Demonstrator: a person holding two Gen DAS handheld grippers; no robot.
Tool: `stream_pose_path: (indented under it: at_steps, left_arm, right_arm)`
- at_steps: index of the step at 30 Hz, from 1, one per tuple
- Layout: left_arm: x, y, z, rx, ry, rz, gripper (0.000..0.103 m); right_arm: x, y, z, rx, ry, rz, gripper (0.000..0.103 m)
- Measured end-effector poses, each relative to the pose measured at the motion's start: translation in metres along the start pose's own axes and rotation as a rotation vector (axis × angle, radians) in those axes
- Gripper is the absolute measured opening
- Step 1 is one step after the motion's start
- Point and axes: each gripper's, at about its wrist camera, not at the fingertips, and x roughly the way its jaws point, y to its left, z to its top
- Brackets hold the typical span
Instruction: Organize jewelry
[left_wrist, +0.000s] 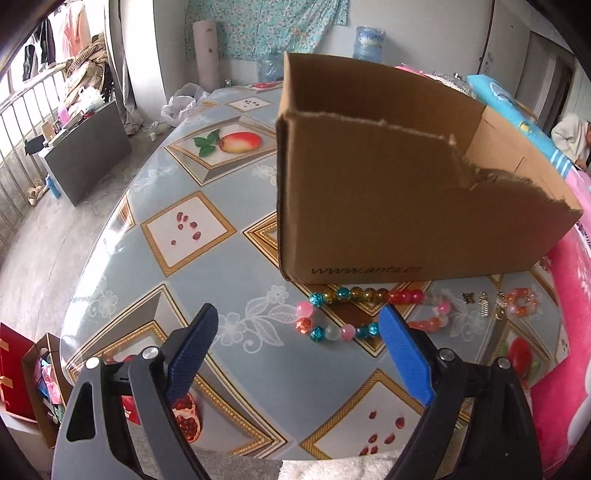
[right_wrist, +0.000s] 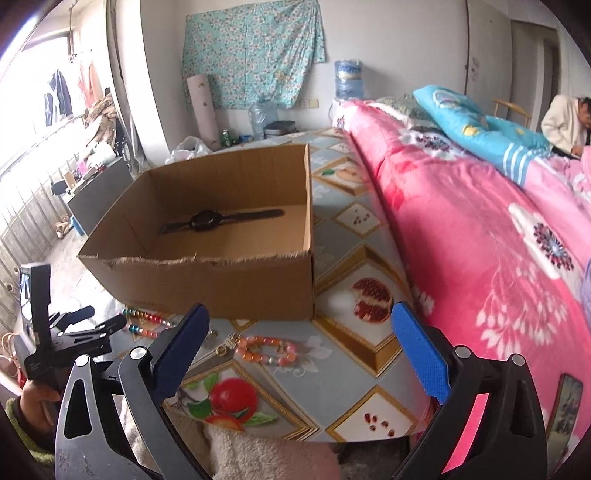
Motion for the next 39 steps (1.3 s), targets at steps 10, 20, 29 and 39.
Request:
stream_pose_path:
  at_steps: [10,20,29,39]
  left_arm:
    - [0.015,0.003,0.003,0.002,0.021,0.007,0.087]
    - [0.025,0.002,-0.001,0.051,0.060,0.038,0.090]
    - [0.024,0.007,-0.007,0.058,0.064,0.037,0.097]
    - [0.019,0.010,-0.010,0.071,0.066,0.023,0.097]
  right_arm:
    - [0.010,0.023,-0.009,-0.038,0.038,0.043,0.095]
    - [0.019,0.040,-0.010,-0.077,0.055,0.068,0.095]
    - [0.021,0.061,-0.012,-0.149,0.051,0.093,0.095]
    - [0.012,0.076,-0.012,-0.226,-0.017,0.038,0.095]
